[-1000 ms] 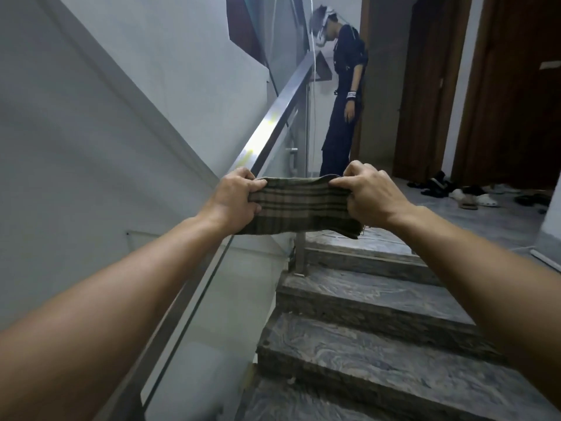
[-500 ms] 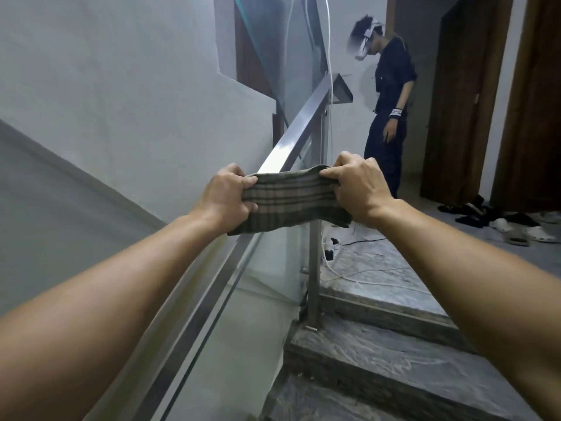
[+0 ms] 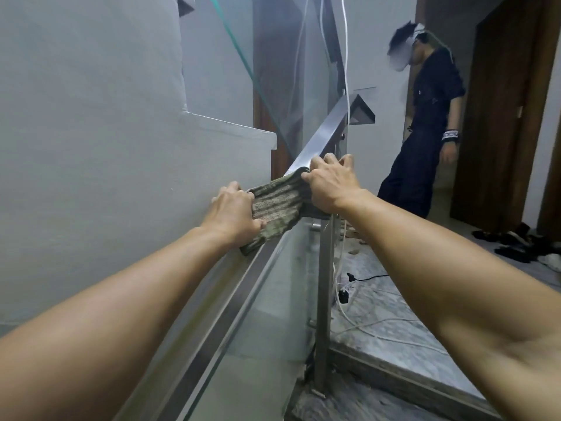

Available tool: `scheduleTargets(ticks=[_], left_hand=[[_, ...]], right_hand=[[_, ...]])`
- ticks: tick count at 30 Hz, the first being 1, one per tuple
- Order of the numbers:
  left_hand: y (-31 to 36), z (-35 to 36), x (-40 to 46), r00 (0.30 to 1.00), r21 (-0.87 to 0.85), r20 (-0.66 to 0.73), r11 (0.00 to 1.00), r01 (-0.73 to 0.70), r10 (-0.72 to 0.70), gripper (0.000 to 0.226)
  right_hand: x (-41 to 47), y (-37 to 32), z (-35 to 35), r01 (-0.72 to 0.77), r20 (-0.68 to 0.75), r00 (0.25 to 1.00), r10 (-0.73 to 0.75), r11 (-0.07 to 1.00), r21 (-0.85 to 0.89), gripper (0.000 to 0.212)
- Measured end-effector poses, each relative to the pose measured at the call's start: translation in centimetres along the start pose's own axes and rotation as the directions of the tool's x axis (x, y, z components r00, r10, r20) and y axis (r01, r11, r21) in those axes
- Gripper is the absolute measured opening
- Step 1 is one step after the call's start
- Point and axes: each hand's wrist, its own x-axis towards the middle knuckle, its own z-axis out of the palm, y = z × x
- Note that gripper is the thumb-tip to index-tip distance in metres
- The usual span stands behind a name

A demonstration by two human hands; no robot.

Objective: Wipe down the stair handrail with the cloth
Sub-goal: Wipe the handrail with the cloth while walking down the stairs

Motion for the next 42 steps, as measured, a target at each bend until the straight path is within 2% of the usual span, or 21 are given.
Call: scheduleTargets(ticks=[3, 7, 13, 17, 19, 21, 26, 31, 42], left_hand=[[0.5, 1.1, 1.5, 0.999, 0.035, 0.018, 0.999, 0.030, -0.030, 0.047], [0.9, 2.9, 2.9, 0.999, 0.082, 0.027, 0.996, 0.038, -0.040, 0.046], [1.5, 4.7, 4.7, 0.996, 0.099, 0.053, 0.992, -0.083, 0.078, 0.042], [2.3, 5.5, 6.1, 0.960, 0.053, 0.254, 0.989, -0.138, 0.121, 0.066], [2.5, 5.9, 6.1, 0.947, -0.052, 0.299, 0.993, -0.108, 0.118, 0.067], [2.2, 6.4, 5.8, 0.956, -0.127, 0.269, 0.988, -0.089, 0.120, 0.066], [1.6, 6.5, 5.3, 0.954, -0.137, 0.283, 0.989, -0.060, 0.097, 0.067], [0.9, 6.5, 3.0, 0.957, -0.147, 0.279, 0.988, -0.038, 0.079, 0.067], [-1.7, 5.6, -6.6, 0.956, -0.070, 0.294, 0.996, 0.048, -0.025, 0.065]], right_hand=[[2.2, 0.7, 1.6, 0.010, 0.064, 0.998, -0.010, 1.000, 0.008, 0.028], [4.5, 1.2, 3.3, 0.012, 0.129, 0.992, -0.013, 1.000, 0.009, 0.049], [7.1, 2.0, 3.6, -0.032, 0.141, 0.989, 0.048, 0.993, -0.117, 0.052], [8.5, 1.6, 3.8, -0.092, 0.134, 0.985, 0.111, 0.985, -0.143, 0.044], [8.7, 1.3, 3.8, -0.090, 0.138, 0.985, 0.104, 0.991, -0.100, 0.041], [9.1, 1.2, 4.2, -0.043, 0.150, 0.988, 0.047, 0.999, -0.030, 0.040], [9.1, 1.5, 5.4, 0.035, 0.166, 0.983, -0.074, 0.974, 0.225, 0.047], [6.9, 1.0, 5.2, 0.085, 0.224, 0.963, -0.149, 0.958, 0.274, 0.054], [0.1, -4.7, 3.6, 0.196, 0.162, 0.951, -0.263, 0.919, 0.341, 0.053]])
